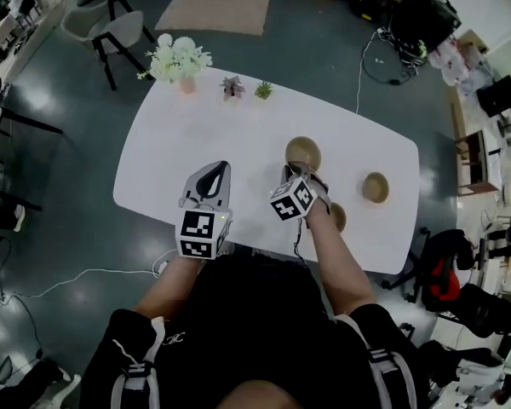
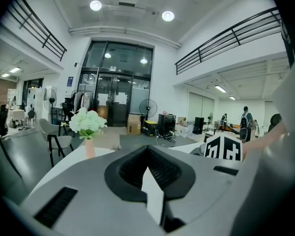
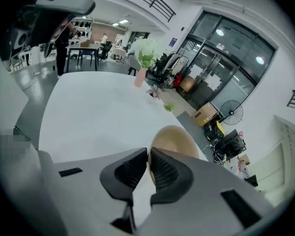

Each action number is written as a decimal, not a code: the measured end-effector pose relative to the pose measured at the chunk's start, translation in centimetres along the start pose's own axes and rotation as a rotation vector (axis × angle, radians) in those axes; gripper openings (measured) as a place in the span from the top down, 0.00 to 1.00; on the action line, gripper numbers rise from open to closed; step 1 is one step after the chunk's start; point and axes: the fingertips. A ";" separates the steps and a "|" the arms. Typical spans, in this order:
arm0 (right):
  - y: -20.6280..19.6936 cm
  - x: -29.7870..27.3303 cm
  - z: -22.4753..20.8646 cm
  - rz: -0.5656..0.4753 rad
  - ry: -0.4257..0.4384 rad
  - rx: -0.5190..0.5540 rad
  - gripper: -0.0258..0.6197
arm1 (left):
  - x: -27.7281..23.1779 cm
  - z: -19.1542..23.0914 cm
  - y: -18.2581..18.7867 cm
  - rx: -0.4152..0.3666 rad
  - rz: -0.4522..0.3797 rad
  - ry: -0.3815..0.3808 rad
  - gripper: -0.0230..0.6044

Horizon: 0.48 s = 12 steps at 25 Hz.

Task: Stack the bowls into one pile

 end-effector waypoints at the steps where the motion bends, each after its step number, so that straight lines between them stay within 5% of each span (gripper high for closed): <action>1: -0.3 0.8 -0.6 0.002 -0.017 -0.009 0.90 | -0.3 -0.4 0.2 -0.003 -0.004 -0.015 0.94; 12: -9.4 5.9 -3.7 0.136 -0.173 -0.100 0.90 | -3.6 -5.8 0.8 -0.031 -0.014 -0.209 0.94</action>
Point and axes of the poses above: the fingertips, and each gripper's own axes: x backward along the fingers, z to its left, y out of its top, and after that the axes turned 8 degrees about -x, right-handed
